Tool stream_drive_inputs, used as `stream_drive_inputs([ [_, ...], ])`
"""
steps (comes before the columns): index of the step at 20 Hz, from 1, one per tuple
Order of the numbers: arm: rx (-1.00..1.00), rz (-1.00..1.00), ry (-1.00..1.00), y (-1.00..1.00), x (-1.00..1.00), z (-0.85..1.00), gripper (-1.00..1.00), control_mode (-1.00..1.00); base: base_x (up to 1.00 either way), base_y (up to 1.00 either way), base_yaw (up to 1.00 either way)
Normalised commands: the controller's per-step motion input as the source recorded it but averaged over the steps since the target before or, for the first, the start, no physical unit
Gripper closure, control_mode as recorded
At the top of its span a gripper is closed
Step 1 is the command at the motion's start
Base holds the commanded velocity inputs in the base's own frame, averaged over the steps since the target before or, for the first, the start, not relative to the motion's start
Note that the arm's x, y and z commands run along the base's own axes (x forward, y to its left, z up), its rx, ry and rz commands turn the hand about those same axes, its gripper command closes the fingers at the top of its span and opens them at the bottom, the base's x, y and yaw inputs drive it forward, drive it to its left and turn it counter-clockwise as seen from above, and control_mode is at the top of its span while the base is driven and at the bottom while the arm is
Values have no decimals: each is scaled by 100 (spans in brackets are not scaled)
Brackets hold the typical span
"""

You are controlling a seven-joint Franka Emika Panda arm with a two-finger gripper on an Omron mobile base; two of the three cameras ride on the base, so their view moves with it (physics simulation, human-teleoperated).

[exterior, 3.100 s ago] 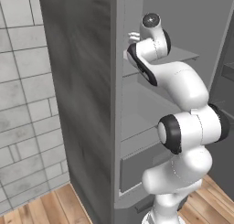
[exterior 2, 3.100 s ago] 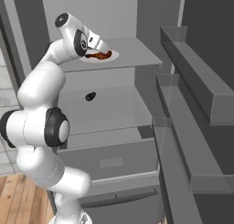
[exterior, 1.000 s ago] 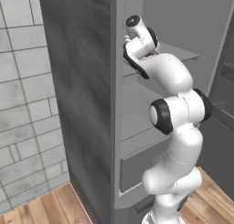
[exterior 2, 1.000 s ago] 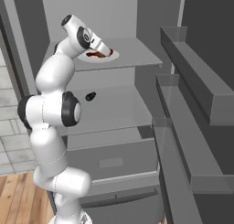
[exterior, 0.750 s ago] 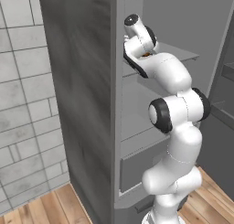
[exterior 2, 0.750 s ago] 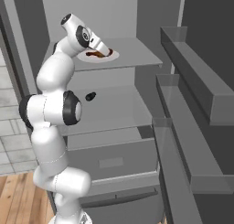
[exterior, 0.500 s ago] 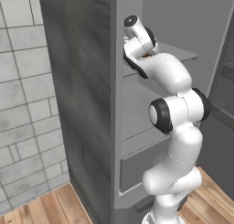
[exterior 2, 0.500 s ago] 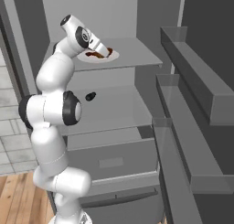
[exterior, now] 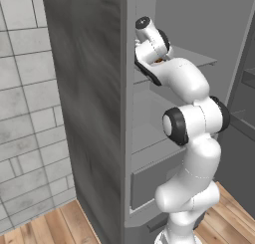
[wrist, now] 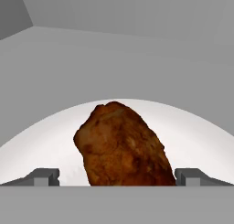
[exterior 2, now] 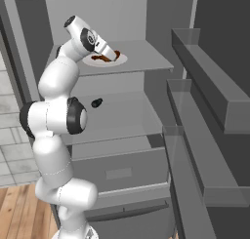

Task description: Retrieve the chicken drumstick from the fridge and place it on the saucepan with marinade on the stove.

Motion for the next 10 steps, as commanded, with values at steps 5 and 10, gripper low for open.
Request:
stream_drive_inputs([
  [5,0,0,0,0,0,0,100,-100,0,0,0],
  [10,0,0,0,0,0,0,100,-100,0,0,0],
])
